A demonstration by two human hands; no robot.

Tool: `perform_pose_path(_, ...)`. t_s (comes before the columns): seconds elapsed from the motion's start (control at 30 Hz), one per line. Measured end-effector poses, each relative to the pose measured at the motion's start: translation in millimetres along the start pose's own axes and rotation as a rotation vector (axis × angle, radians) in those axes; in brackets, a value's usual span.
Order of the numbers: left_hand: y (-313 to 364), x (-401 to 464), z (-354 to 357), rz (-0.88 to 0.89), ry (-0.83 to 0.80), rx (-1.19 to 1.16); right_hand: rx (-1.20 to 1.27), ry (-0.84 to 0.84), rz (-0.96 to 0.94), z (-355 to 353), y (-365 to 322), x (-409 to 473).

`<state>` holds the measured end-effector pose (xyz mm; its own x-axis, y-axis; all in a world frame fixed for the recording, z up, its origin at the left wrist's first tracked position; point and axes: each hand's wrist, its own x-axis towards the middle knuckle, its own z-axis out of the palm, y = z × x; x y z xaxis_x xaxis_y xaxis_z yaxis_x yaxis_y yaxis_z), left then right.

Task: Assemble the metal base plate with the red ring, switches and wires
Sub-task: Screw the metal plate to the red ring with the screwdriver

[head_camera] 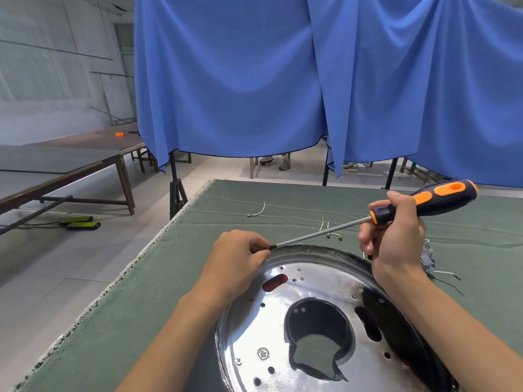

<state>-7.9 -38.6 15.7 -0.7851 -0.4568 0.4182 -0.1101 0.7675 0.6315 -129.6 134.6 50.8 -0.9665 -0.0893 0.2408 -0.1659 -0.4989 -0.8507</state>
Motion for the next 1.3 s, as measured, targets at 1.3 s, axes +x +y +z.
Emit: perform_pose_path(1.3,-6,11,-1,-0.323,-0.375,-0.112,-0.008,-0.075,-0.162,5,-3,-13)
